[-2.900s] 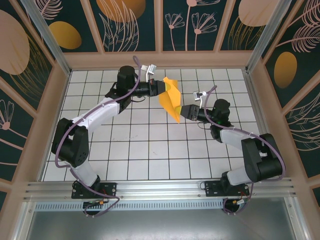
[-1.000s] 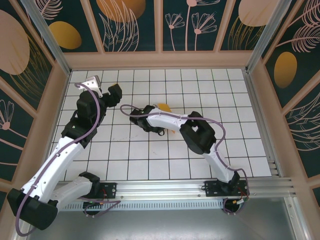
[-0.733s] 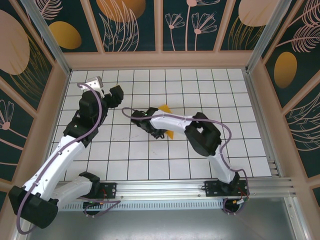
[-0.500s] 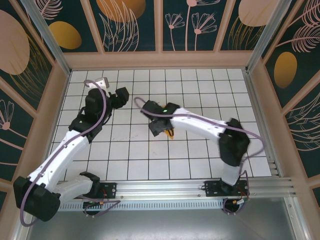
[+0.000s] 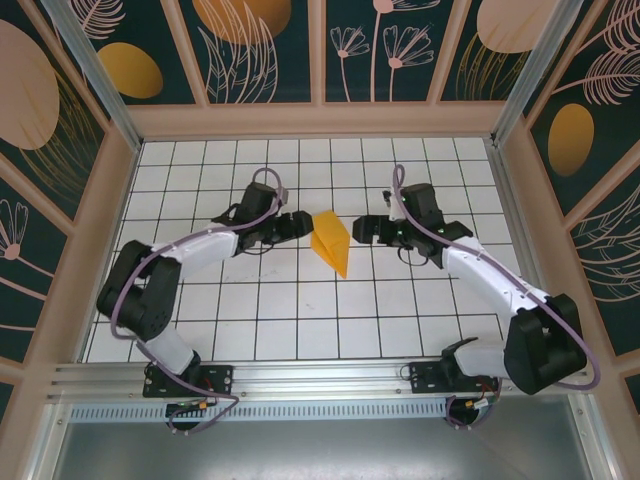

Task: Fold a paper plane with a square sheet of paper (fold left side to right side)
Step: Turn over the paper at the center of the table, then move the paper to the center of the table.

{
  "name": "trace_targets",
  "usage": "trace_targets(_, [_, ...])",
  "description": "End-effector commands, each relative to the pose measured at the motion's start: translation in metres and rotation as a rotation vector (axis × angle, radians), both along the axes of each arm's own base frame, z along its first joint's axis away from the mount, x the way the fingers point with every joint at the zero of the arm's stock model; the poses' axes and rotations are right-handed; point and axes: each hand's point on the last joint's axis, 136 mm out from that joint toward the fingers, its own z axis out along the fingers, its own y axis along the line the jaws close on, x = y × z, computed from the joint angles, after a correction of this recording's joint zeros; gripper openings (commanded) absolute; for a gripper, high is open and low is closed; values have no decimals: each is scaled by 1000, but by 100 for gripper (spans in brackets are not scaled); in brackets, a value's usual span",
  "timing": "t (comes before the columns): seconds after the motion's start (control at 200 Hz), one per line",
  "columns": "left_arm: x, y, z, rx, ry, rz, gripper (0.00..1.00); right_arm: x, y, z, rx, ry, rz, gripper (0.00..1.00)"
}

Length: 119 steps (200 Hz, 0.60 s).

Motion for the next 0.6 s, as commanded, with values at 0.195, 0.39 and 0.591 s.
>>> trace_targets(0.195, [29, -47, -17, -115, 30, -83, 60, -2, -5, -9, 268, -12, 48, 85])
trace_targets(0.39, [34, -56, -24, -144, -2, -123, 28, 0, -6, -22, 256, -21, 87, 76])
trace_targets(0.591, [18, -59, -10, -171, -53, -217, 9, 13, 4, -25, 260, -65, 170, 74])
